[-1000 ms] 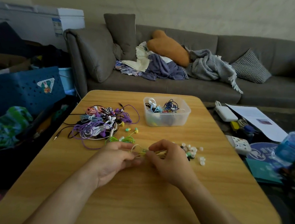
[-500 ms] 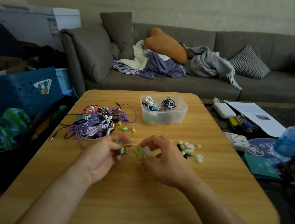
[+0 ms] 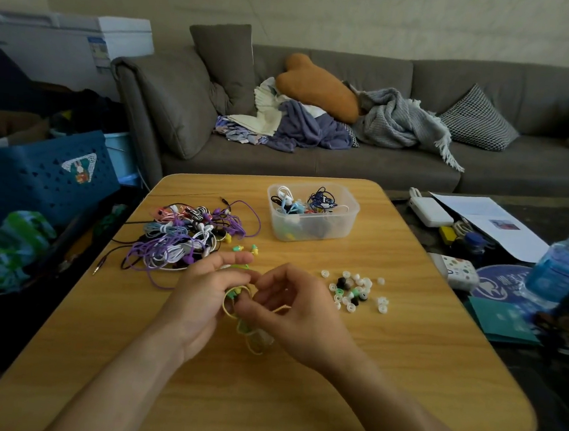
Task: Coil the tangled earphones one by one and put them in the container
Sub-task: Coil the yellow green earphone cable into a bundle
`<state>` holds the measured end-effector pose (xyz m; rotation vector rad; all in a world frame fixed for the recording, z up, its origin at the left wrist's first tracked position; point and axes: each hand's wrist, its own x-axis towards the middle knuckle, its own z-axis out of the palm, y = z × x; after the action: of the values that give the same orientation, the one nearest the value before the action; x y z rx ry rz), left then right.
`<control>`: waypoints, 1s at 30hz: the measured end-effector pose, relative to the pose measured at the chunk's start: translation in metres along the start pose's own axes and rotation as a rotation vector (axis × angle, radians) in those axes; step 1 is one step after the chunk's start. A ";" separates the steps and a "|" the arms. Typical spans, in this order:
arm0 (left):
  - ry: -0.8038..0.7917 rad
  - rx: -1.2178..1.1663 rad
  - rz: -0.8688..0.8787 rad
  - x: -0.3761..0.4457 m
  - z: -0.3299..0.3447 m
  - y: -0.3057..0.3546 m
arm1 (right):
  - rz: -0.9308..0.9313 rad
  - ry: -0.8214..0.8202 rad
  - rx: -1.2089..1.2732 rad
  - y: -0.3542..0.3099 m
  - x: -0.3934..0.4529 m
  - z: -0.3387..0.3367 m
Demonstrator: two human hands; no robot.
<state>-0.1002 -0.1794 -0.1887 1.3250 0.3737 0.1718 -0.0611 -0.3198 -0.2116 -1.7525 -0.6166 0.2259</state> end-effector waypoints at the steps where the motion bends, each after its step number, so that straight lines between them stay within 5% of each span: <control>1: -0.005 -0.006 -0.001 0.000 0.001 0.000 | 0.042 -0.003 0.067 0.000 0.001 0.000; 5: -0.007 -0.015 -0.026 0.000 0.002 -0.003 | 0.153 -0.041 0.318 -0.002 0.001 0.002; 10: -0.088 0.054 -0.031 0.000 0.001 -0.003 | 0.117 -0.103 0.299 -0.002 0.000 -0.001; 19: -0.505 0.080 -0.211 0.003 -0.026 -0.005 | -0.065 -0.439 -0.215 0.007 0.005 -0.020; 25: -0.355 0.088 -0.159 0.005 -0.018 -0.009 | 0.071 -0.214 -0.170 0.018 0.011 -0.021; 30: -0.237 0.160 -0.042 0.000 -0.003 -0.011 | 0.003 -0.004 -0.250 0.015 0.012 -0.027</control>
<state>-0.1022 -0.1791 -0.1996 1.4762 0.2176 -0.0520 -0.0337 -0.3387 -0.2165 -1.9937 -0.6678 0.1586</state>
